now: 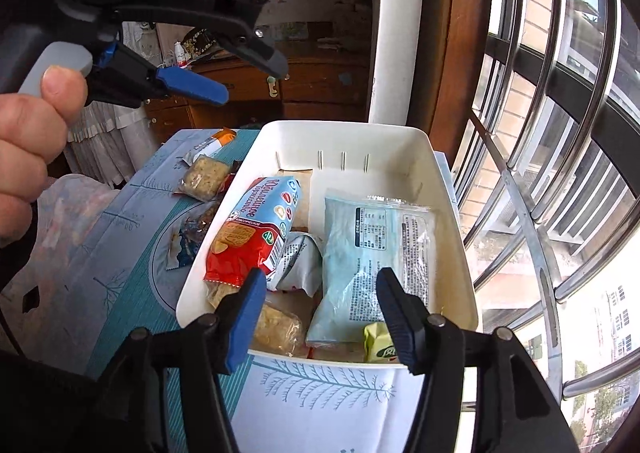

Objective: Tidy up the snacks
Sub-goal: 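Open both grippers to drop the packets into the white tray, then withdraw both tools from the tray toward the remaining small snacks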

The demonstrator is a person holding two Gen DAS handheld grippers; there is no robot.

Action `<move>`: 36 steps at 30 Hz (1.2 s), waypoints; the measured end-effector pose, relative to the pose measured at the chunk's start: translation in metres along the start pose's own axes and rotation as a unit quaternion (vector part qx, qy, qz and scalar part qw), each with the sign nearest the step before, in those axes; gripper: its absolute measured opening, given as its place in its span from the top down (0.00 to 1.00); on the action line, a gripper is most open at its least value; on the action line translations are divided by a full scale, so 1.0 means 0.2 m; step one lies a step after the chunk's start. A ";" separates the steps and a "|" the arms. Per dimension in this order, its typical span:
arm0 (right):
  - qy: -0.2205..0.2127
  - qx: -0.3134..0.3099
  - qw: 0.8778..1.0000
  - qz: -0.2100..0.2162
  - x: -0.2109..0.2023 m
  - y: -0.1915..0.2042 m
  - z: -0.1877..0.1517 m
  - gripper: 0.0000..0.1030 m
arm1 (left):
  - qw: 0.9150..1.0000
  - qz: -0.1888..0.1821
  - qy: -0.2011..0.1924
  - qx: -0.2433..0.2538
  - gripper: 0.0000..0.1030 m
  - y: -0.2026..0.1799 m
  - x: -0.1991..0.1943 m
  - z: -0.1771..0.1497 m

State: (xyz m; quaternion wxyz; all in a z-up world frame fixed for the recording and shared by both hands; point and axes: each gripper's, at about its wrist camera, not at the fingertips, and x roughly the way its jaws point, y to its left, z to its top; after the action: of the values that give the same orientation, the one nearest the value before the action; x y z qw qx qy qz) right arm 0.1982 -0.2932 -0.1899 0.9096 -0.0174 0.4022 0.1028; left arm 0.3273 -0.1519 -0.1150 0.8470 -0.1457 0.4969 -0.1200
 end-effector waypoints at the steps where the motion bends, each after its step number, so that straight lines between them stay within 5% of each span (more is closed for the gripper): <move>1: 0.001 0.003 1.000 0.000 0.00 0.00 0.00 0.44 | 1.000 0.004 0.000 -0.004 0.54 0.02 -0.01 -0.01; 12: 0.027 0.063 0.997 0.017 -0.01 -0.03 -0.02 0.44 | 0.999 0.032 0.005 -0.043 0.54 0.33 -0.19 -0.13; 29: 0.065 0.164 0.984 0.016 -0.06 0.10 -0.10 0.44 | 0.998 0.018 0.017 -0.053 0.52 0.81 -0.50 -0.30; 36: 0.074 0.212 0.975 0.004 -0.08 0.23 -0.14 0.44 | 0.999 0.013 0.032 -0.019 0.39 0.97 -0.61 -0.31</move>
State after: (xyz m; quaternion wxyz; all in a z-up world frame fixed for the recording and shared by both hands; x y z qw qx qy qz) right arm 0.1589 -0.2541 -0.1944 0.8599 0.1695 0.4811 0.0175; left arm 0.2264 0.0619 -0.1165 0.8295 -0.1515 0.5274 -0.1043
